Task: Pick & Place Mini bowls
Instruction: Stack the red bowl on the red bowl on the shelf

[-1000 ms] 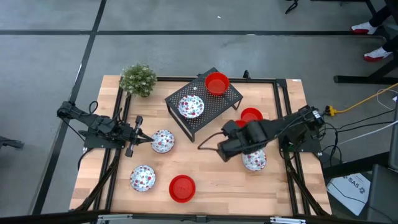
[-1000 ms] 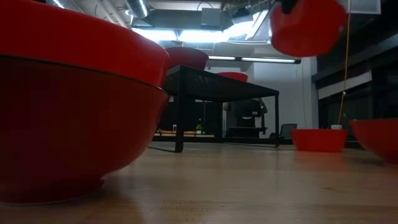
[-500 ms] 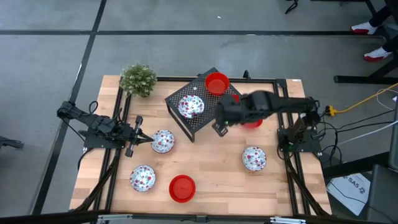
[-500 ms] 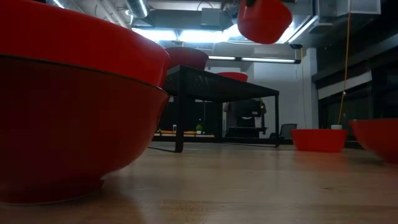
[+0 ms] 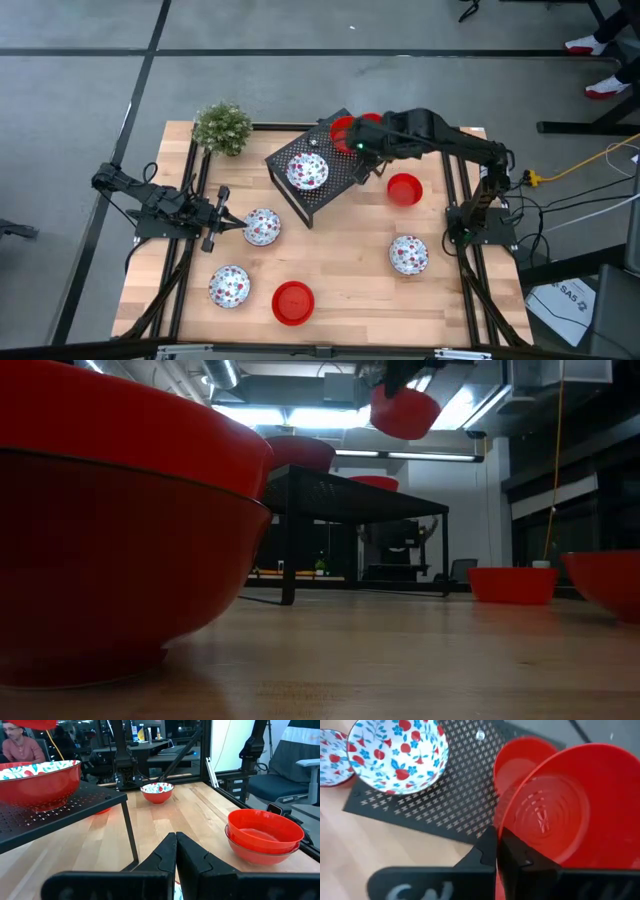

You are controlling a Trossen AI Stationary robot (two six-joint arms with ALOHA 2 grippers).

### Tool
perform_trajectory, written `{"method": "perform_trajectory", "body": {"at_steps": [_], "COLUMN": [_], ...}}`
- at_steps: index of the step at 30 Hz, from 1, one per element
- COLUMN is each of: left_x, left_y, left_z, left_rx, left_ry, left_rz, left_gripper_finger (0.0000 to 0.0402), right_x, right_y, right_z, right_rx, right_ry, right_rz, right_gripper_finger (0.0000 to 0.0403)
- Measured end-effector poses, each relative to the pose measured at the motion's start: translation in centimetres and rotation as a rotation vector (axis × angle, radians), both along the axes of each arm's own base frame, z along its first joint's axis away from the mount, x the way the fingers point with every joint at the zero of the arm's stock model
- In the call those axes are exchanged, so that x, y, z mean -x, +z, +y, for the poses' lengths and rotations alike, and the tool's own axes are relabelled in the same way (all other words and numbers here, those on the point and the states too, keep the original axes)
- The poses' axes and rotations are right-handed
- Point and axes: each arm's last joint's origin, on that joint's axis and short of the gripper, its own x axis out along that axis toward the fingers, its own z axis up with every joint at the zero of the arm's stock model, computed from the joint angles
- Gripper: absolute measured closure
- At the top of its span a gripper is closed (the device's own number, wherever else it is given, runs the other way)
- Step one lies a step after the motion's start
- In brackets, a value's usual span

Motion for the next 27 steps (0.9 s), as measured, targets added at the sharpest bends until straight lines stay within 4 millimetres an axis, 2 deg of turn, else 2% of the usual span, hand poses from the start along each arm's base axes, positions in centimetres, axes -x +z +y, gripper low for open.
{"method": "perform_trajectory", "body": {"at_steps": [12,27], "left_x": [0.0,0.0], "left_y": [0.0,0.0], "left_z": [0.0,0.0], "left_rx": [0.0,0.0], "left_ry": [0.0,0.0], "left_rz": [0.0,0.0], "left_gripper_finger": [0.0398,0.0398], "right_x": [-0.8,-3.4], "right_y": [0.4,-2.9], "right_z": [-3.6,-6.1], "right_rx": [0.11,0.114], "right_ry": [0.244,0.431], "right_rz": [0.019,0.206], "right_gripper_finger": [0.0398,0.0398]}}
